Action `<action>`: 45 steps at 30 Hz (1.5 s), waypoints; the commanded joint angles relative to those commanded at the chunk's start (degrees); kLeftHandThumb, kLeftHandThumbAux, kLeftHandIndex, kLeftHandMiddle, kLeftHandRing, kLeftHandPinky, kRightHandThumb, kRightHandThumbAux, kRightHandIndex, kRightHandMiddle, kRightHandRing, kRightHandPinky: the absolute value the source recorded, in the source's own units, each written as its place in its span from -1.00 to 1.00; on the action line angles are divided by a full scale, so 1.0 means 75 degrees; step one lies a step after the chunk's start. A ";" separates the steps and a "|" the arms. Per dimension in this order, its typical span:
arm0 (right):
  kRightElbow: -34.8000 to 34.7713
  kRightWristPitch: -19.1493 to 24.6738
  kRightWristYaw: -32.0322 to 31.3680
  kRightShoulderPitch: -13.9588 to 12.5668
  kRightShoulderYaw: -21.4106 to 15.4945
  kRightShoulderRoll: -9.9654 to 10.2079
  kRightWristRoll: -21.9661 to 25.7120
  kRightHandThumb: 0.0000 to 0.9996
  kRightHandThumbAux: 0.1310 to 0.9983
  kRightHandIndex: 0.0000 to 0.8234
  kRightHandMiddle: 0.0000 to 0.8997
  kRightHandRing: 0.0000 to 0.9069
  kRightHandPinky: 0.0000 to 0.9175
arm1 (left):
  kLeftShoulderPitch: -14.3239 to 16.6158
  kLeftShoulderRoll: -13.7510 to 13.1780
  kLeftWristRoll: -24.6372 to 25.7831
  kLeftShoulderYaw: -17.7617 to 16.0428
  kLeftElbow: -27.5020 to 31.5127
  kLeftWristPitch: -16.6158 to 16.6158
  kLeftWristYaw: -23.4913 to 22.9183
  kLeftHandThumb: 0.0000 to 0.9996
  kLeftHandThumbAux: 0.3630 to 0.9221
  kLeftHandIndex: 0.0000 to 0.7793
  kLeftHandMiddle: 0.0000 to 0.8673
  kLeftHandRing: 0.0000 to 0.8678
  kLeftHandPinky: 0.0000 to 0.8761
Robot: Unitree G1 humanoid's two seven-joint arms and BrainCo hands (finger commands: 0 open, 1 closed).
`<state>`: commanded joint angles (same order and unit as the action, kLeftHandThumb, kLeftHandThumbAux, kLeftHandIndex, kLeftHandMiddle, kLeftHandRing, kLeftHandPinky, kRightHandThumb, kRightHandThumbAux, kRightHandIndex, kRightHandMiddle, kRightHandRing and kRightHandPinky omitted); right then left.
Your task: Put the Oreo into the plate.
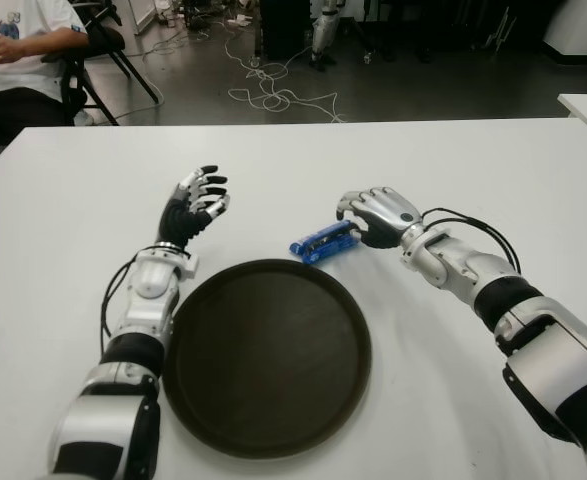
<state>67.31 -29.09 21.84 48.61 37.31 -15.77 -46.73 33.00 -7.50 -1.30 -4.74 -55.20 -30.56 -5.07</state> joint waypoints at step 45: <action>-0.0166 -0.0223 -0.0300 0.0545 -0.0128 -0.0200 -0.0099 -1.00 0.43 -0.87 -0.91 -0.83 -0.77 | 0.0114 0.0007 0.0039 0.0012 -0.0100 0.0070 -0.0013 -0.51 0.46 -0.46 -0.38 -0.41 -0.35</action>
<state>66.06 -30.77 19.59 52.70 36.36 -17.27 -47.47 33.85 -7.44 -1.00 -4.65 -55.95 -30.03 -5.17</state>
